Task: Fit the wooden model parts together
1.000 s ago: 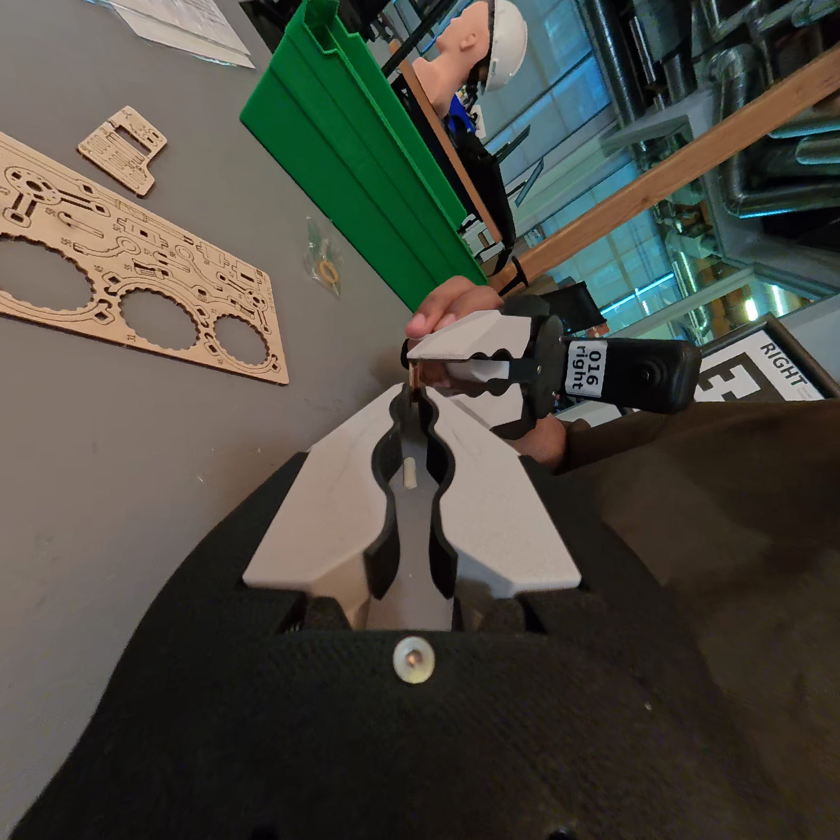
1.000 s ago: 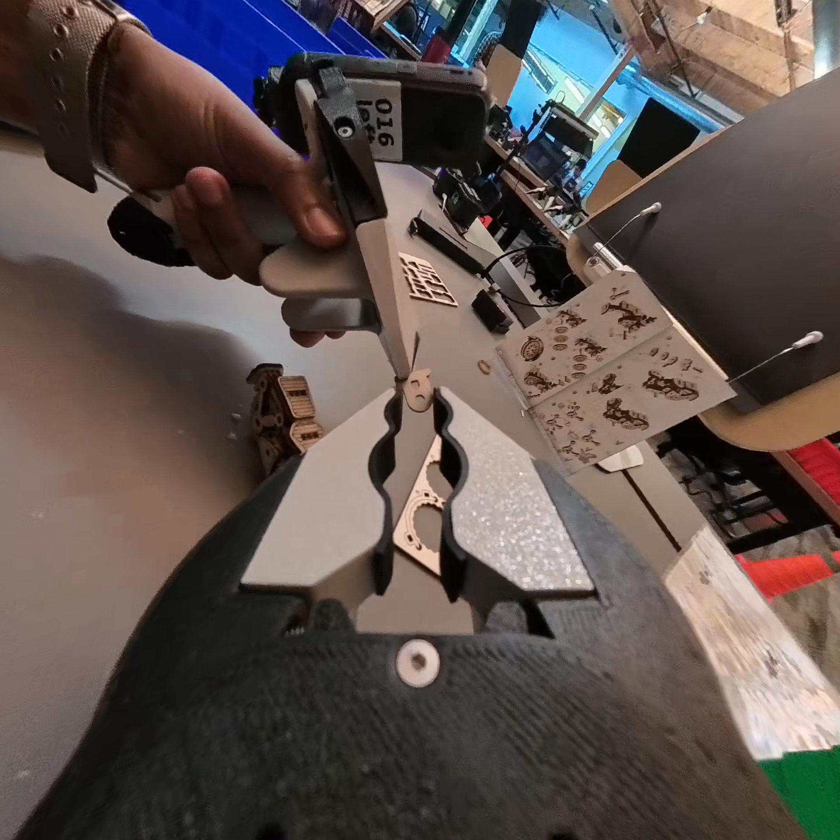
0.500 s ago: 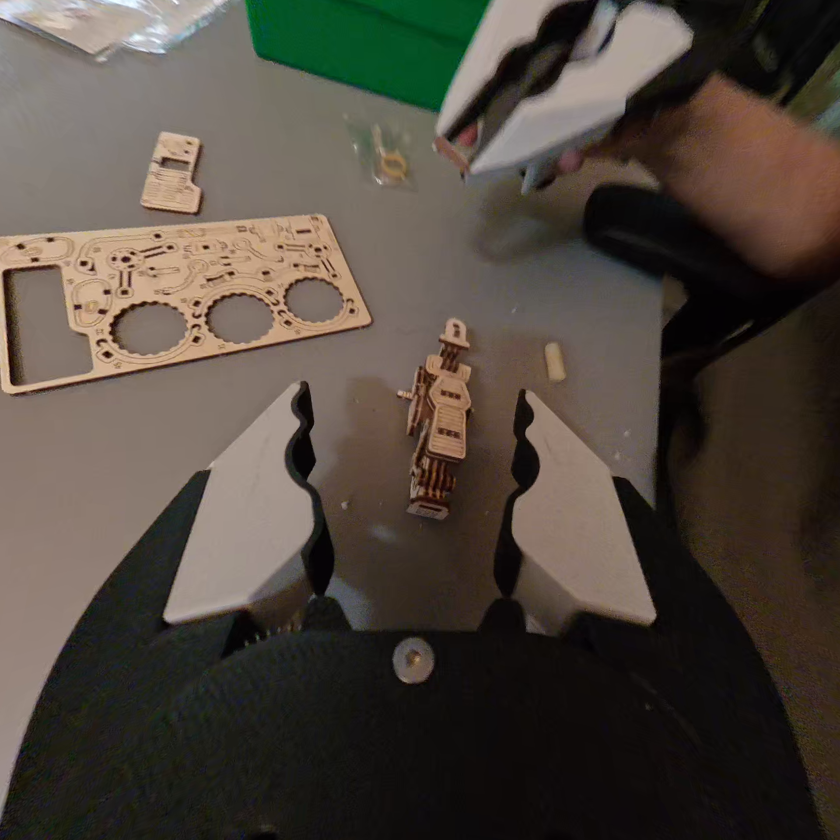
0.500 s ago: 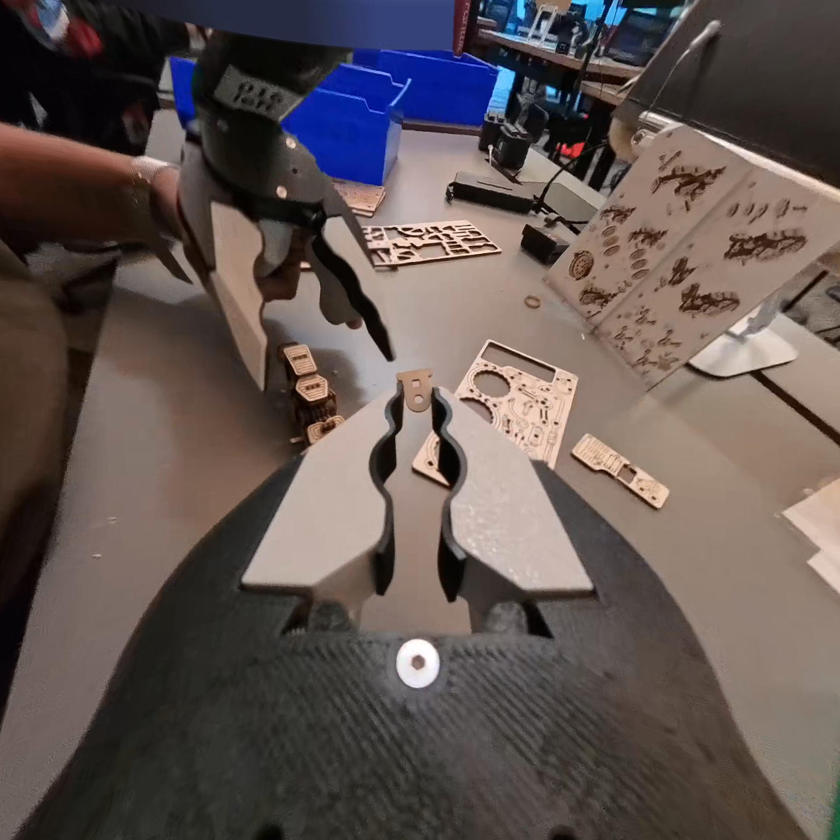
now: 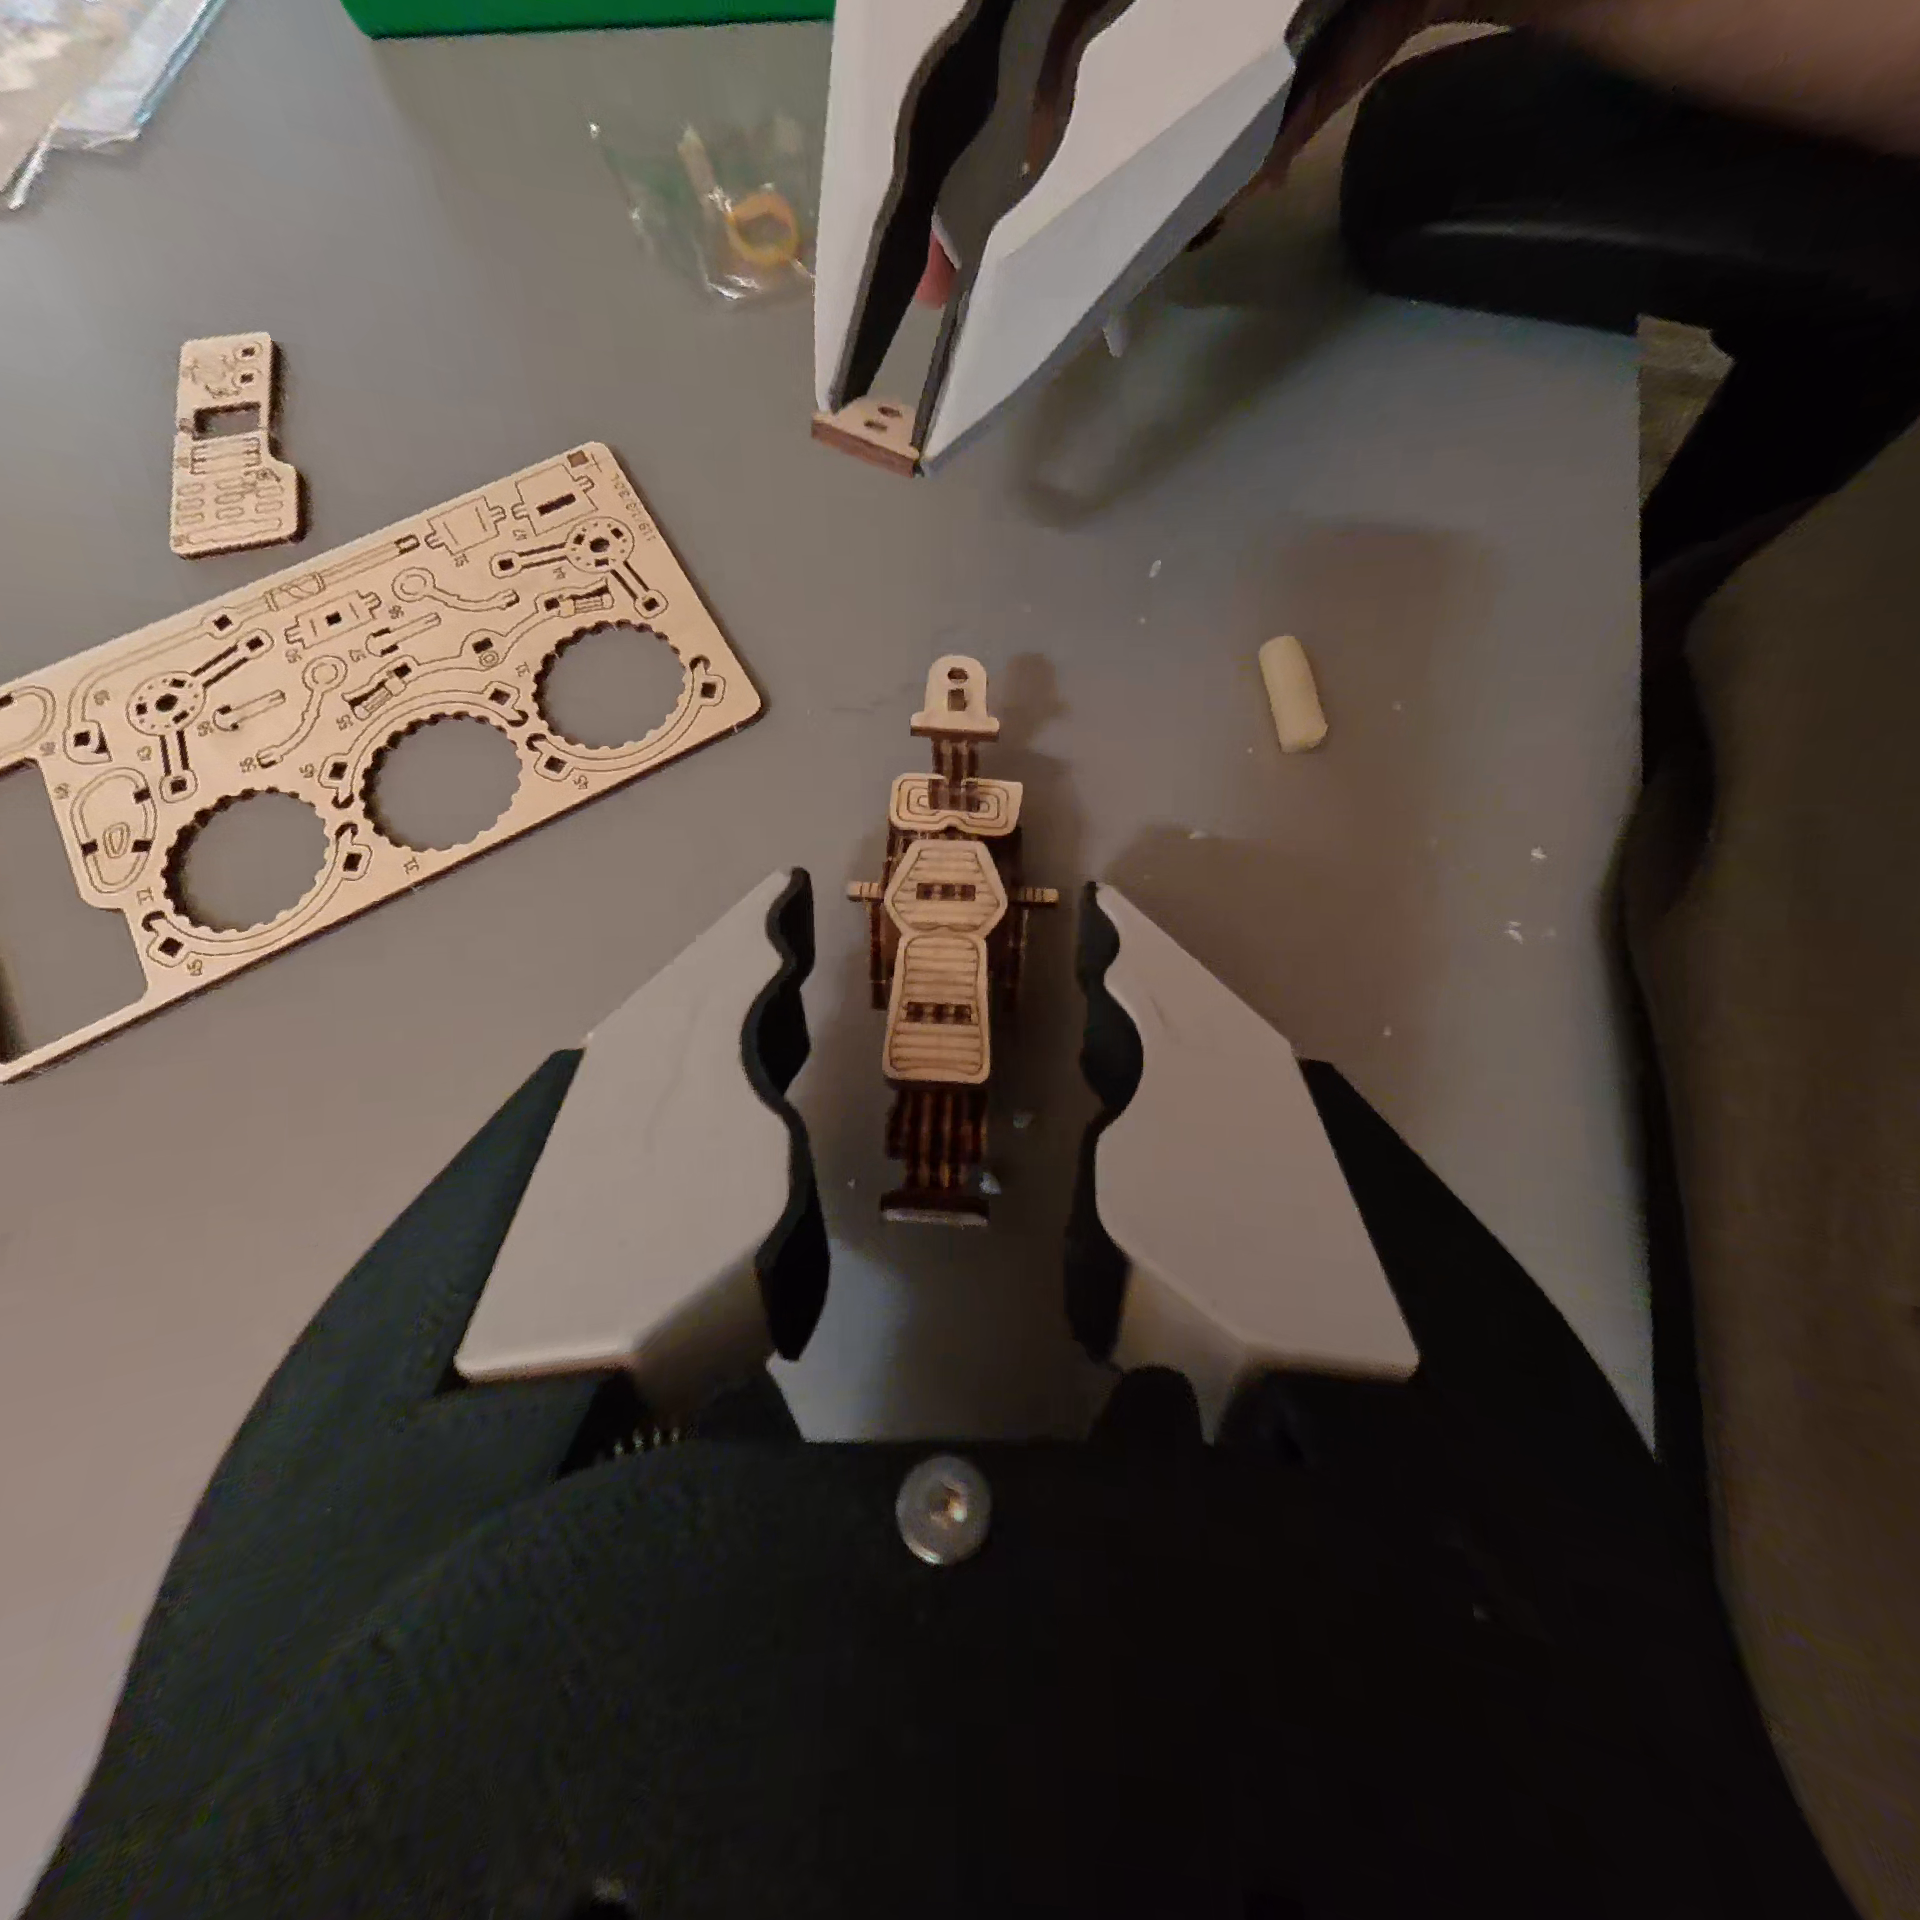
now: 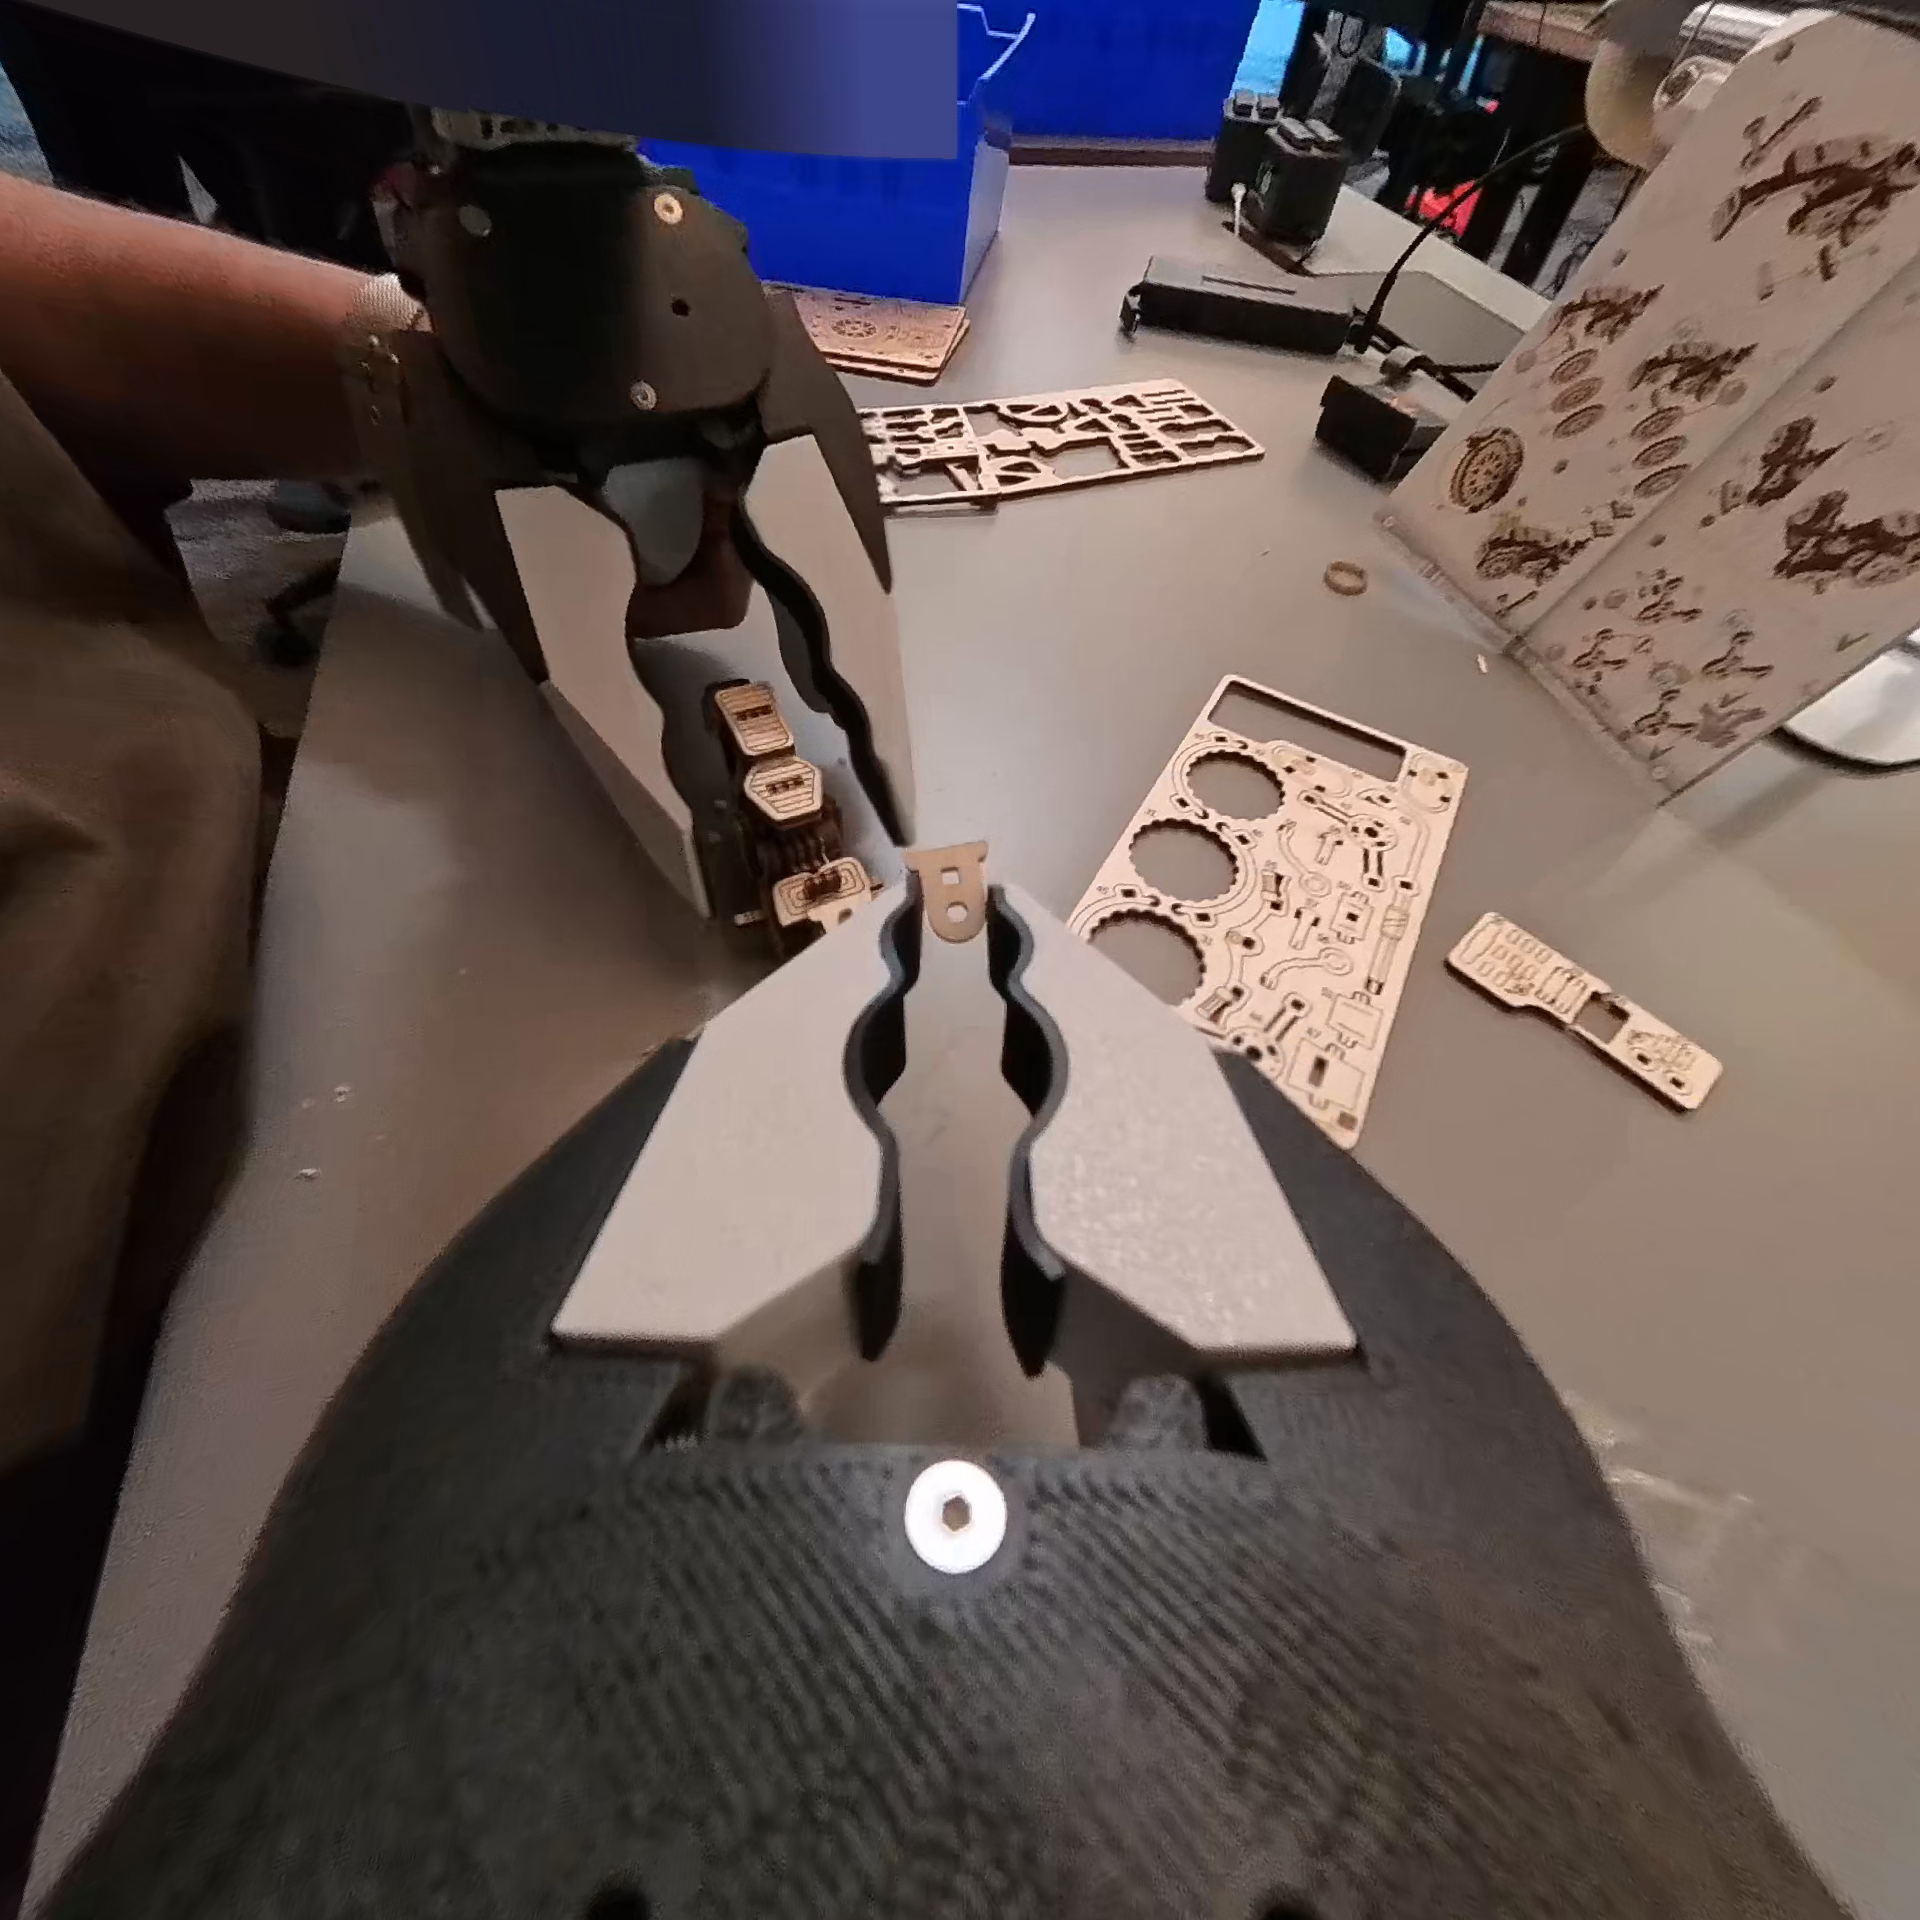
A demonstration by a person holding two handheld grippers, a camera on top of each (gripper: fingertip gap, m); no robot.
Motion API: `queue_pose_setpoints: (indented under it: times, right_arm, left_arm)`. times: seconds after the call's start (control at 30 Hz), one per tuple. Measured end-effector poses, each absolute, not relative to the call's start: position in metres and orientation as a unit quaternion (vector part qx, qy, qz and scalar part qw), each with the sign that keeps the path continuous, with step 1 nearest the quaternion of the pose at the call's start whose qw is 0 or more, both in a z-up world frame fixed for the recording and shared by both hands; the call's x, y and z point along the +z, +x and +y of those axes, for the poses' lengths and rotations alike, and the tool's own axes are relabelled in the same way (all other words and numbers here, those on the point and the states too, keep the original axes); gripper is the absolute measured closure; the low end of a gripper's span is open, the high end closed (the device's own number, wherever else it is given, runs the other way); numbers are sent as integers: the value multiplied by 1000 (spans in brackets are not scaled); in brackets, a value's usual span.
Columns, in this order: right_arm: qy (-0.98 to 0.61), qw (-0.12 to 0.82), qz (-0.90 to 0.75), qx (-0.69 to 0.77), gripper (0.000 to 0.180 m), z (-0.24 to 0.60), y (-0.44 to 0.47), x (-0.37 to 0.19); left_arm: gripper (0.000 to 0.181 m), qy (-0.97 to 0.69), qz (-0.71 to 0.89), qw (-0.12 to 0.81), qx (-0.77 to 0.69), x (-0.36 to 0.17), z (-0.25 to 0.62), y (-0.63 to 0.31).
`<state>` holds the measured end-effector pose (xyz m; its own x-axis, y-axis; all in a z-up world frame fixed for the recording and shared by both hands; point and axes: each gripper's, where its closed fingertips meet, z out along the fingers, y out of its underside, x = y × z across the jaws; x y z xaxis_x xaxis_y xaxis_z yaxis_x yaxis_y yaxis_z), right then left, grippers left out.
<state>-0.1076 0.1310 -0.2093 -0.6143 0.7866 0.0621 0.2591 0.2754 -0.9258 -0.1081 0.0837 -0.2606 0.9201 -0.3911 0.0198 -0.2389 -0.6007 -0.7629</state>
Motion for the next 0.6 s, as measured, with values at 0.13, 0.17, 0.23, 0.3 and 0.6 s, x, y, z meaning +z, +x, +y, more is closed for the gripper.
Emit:
queue_pose_setpoints:
  times: [0.13,0.17,0.23,0.3,0.6]
  right_arm:
    - [-354,260,-747,499,169,132,-108,-211]
    - [-355,258,-746,501,169,132,-108,-211]
    - [-358,254,-745,503,169,132,-109,-212]
    - [-361,248,-745,504,169,132,-109,-215]
    - [-356,196,-759,508,169,121,-103,-226]
  left_arm:
    - [136,-891,178,407,-99,-264,78,-112]
    - [138,-889,179,409,-101,-264,78,-112]
    - [139,-887,185,409,-106,-264,78,-110]
    - [142,-887,187,409,-109,-265,78,-109]
    - [147,-884,190,409,-119,-265,80,-106]
